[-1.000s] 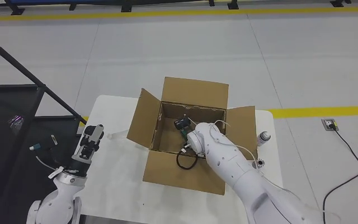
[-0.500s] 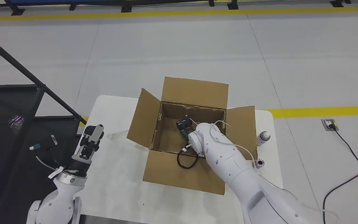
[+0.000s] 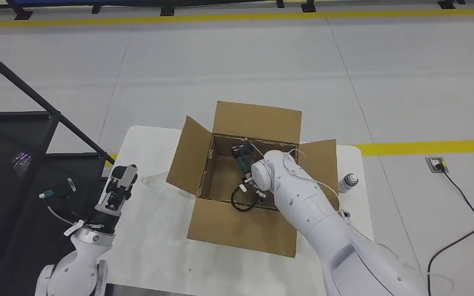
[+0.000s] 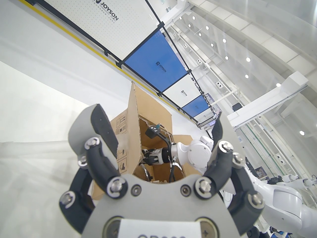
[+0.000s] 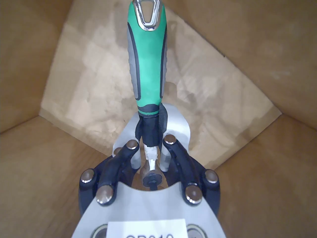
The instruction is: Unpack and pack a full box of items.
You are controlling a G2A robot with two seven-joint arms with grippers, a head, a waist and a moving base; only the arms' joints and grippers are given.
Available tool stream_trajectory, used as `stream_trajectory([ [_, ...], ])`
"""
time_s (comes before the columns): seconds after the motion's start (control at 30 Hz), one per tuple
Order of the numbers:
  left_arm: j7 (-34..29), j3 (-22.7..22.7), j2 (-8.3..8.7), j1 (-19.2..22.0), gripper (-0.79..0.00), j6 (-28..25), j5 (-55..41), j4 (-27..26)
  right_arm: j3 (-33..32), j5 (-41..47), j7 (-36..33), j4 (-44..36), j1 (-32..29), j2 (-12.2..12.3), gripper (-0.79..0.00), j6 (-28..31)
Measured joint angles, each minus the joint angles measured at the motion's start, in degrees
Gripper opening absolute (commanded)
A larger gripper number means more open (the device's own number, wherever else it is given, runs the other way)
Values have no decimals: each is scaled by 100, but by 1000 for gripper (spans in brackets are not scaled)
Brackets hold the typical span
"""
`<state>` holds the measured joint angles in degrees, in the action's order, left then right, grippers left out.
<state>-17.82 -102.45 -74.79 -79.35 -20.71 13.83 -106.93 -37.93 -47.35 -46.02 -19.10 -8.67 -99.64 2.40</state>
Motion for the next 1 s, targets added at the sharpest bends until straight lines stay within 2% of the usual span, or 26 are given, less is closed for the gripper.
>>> stream_trajectory([
  [0.2,0,0,0,0,0,0,0,0,-251,114,-95,-537,-32,169,-785,176],
  [0.37,0,0,0,0,0,0,0,0,-579,-20,-274,-1573,-338,463,-785,111],
  [0.47,0,0,0,0,0,0,0,0,-903,-285,-460,-2608,-753,724,-785,-99],
  [0.63,0,0,0,0,0,0,0,0,-1748,-1111,-920,-5148,-1985,1228,-785,-511],
  [0.73,0,0,0,0,0,0,0,0,-2276,-1606,-1085,-6633,-2764,1437,-785,-607],
  [0.93,0,0,0,0,0,0,0,0,-3490,-2261,-1131,-9095,-3873,1686,-785,-824],
  [1.0,0,0,0,0,0,0,0,0,-3856,-2390,-1109,-9632,-4157,1733,-785,-907],
])
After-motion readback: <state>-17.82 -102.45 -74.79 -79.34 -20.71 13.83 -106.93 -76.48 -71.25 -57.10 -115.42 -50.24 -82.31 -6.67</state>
